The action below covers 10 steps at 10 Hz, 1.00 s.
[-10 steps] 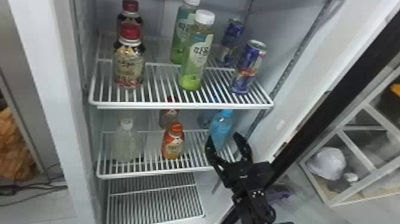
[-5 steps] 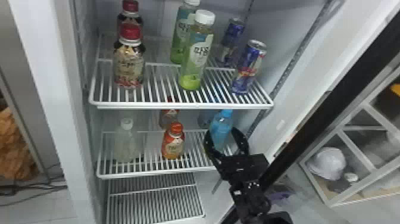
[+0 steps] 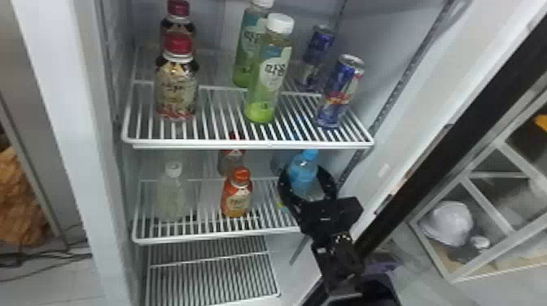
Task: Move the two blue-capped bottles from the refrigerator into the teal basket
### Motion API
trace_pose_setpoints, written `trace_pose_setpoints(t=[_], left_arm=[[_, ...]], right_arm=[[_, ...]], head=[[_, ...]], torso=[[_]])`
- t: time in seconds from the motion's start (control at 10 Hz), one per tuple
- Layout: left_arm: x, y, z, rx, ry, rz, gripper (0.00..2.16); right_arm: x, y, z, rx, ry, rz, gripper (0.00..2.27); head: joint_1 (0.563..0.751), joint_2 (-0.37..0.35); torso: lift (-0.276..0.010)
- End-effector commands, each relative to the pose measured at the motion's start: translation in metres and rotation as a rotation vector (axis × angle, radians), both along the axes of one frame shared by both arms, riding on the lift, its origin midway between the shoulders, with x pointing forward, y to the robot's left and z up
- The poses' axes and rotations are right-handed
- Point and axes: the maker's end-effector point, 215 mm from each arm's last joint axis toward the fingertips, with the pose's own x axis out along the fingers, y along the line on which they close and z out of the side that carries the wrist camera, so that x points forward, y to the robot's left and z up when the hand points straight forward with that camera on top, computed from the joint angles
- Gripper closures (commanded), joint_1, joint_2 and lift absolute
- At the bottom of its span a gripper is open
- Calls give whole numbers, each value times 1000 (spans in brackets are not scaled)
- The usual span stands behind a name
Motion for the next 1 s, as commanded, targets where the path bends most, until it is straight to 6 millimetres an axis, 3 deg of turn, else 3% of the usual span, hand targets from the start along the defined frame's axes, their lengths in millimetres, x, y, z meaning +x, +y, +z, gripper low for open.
trace_pose_setpoints(t=[0.0,0.1,0.2,0.7,0.9], left_arm=[[-1,0,0,-1,1,-1,1193],[-1,0,0,-1,1,-4,1193],[-2,0,1,-2,2,-6,1193],[-2,1,1,-5,2,-6,1193],[-2,1,1,-5,2,-6,1193]], right_arm=[[6,10,2,14,-1,17,383],[7,15,7,22,-12,28,591],[2,17,7,25,-12,30,621],[-37,14,24,41,-44,27,621],[-62,16,33,61,-43,30,618]], head=[[695,-350],[695,-350],[695,-350],[695,-350],[695,-350]], torso=[[-136],[-136],[-136],[-136],[-136]])
